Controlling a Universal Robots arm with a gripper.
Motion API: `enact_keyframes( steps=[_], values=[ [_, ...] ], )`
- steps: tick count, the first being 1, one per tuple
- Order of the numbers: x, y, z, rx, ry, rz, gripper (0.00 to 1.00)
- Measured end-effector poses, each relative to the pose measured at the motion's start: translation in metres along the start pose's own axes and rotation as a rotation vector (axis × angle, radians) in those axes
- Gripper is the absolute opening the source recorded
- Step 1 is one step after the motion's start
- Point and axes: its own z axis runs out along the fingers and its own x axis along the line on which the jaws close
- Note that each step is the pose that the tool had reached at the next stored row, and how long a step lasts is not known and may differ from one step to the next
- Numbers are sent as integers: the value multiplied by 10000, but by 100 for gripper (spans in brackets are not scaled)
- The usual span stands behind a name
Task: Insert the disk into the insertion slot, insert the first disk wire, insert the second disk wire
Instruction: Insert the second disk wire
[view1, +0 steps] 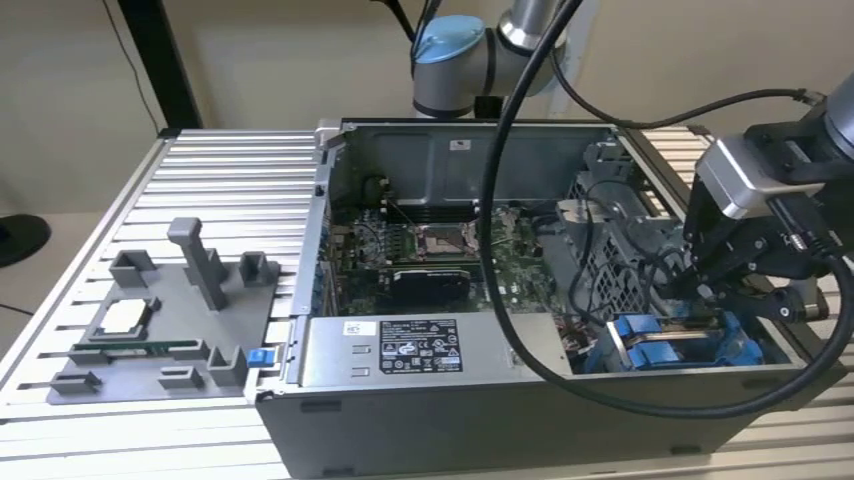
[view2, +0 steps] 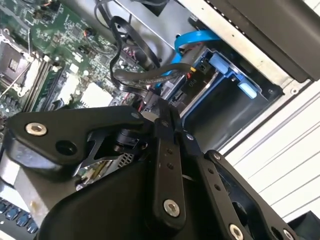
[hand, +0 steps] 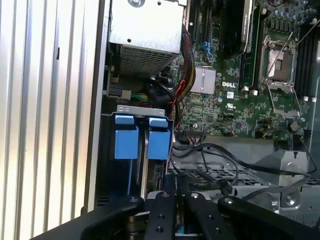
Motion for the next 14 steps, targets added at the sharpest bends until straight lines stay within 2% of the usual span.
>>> enact_keyframes(
  steps=[6,10,14],
  values=[
    [-1,0,-2,281,-414,-255,0],
    [-1,0,-2,544,-763,-416,0],
    [-3,0,-10,641,-1109,-471,0]
  ],
)
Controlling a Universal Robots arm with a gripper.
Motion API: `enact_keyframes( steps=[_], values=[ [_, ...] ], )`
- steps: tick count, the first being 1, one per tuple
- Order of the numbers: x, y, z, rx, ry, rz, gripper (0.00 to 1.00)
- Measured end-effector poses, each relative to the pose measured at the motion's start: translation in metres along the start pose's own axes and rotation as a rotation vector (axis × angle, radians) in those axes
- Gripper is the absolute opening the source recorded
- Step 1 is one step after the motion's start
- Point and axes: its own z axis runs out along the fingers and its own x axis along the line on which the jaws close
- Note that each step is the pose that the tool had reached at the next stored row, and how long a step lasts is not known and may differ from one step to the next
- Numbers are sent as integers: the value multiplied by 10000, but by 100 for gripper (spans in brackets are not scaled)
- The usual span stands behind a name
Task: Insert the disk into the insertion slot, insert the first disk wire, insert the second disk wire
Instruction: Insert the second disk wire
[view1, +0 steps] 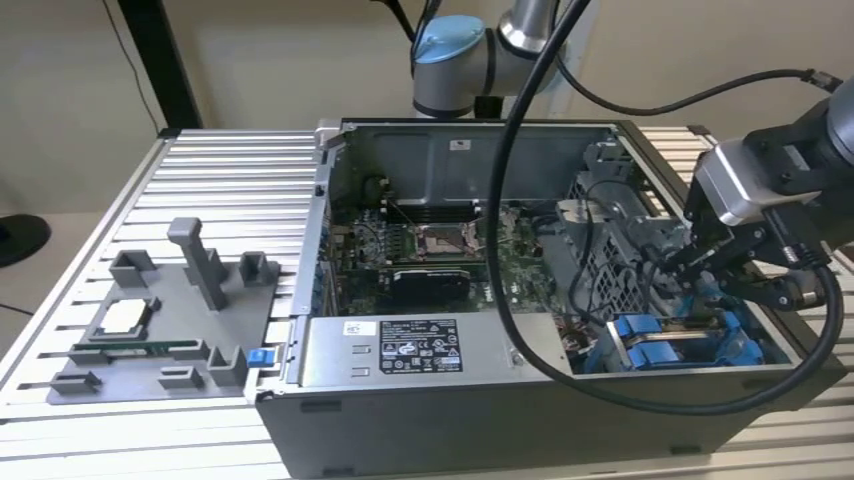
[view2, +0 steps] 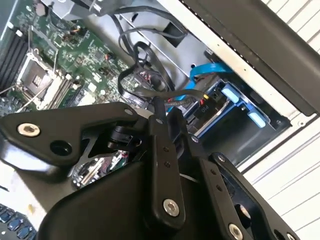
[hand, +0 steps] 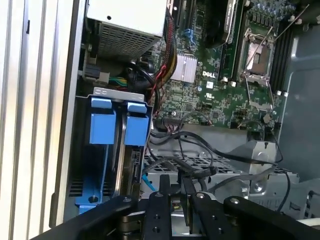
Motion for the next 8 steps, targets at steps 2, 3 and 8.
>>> enact_keyframes(
  steps=[2,3,8],
  values=[
    [-4,-1,-10,36,-143,-9,0],
    [-8,-2,-22,44,-185,-10,0],
    [-49,-7,-123,64,-286,-13,100]
  ],
)
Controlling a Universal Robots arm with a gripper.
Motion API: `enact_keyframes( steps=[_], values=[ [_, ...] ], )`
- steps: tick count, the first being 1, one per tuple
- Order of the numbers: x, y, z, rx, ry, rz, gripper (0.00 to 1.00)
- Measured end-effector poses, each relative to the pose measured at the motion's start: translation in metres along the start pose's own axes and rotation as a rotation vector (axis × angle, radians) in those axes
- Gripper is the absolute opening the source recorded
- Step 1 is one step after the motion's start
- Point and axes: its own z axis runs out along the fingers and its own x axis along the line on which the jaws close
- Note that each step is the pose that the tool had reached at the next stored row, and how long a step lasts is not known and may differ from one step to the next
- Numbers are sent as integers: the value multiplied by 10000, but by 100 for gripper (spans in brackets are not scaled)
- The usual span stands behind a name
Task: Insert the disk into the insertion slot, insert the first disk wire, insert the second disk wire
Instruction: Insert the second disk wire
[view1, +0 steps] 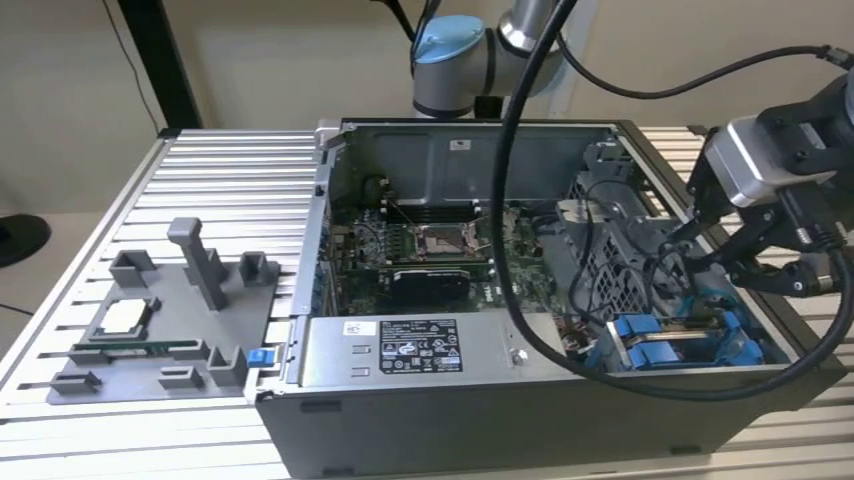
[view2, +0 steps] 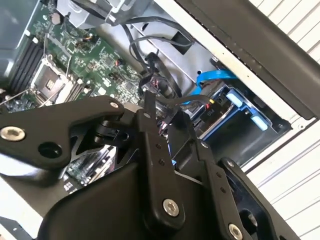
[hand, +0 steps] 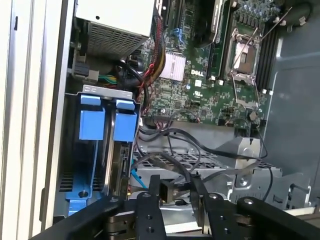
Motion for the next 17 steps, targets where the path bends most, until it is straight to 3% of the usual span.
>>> enact_keyframes(
  steps=[7,17],
  values=[
    [-20,-43,-28,28,-52,-16,100],
    [135,-127,-83,-14,-56,-32,100]
  ],
)
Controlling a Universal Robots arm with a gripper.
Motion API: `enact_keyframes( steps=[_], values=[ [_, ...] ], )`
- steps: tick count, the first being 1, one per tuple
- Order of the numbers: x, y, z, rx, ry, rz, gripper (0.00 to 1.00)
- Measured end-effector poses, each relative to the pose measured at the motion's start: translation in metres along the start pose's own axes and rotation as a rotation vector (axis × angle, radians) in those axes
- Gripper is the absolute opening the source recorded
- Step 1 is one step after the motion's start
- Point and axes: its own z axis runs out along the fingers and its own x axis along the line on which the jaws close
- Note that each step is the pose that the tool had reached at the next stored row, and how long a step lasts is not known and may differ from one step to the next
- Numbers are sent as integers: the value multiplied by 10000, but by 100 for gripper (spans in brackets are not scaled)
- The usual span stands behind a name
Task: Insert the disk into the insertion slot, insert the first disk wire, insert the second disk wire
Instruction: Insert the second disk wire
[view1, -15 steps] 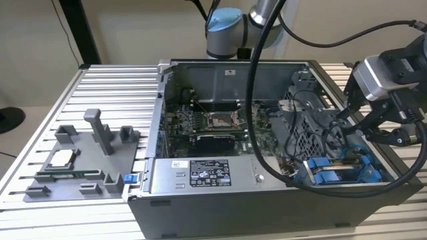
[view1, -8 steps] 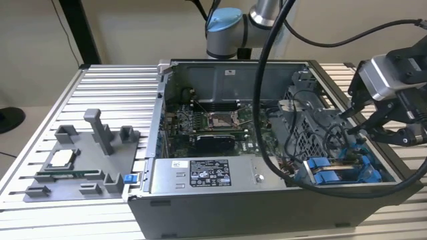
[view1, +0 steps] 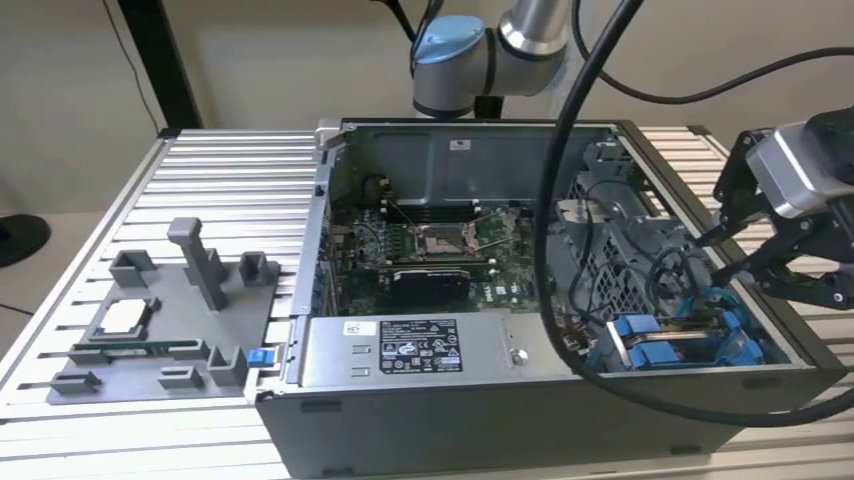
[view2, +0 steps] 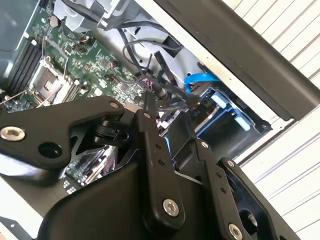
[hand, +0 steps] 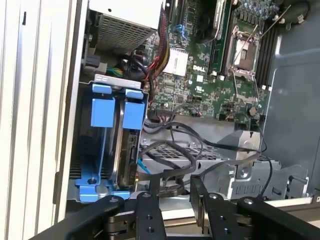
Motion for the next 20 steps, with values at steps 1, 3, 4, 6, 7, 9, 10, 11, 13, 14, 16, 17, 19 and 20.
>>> enact_keyframes(
  steps=[1,3,4,6,7,9,10,11,13,14,16,17,19,20],
  values=[
    [19,-15,-3,-1,-2,-2,100],
    [54,-37,-12,-3,0,-6,100],
    [59,-43,-9,-4,9,-6,100],
    [68,-65,-1,-13,95,-7,100],
    [73,-81,5,-20,154,-8,100],
    [84,-122,19,-34,276,-10,100],
    [89,-148,25,-42,338,-11,100],
    [95,-171,32,-47,386,-11,100],
    [104,-193,49,-30,411,41,100],
    [108,-192,59,0,417,129,100],
    [117,-192,83,52,424,347,100],
    [121,-191,94,71,427,467,100],
    [124,-190,112,62,428,631,100],
    [120,-190,118,56,430,687,100]
  ],
)
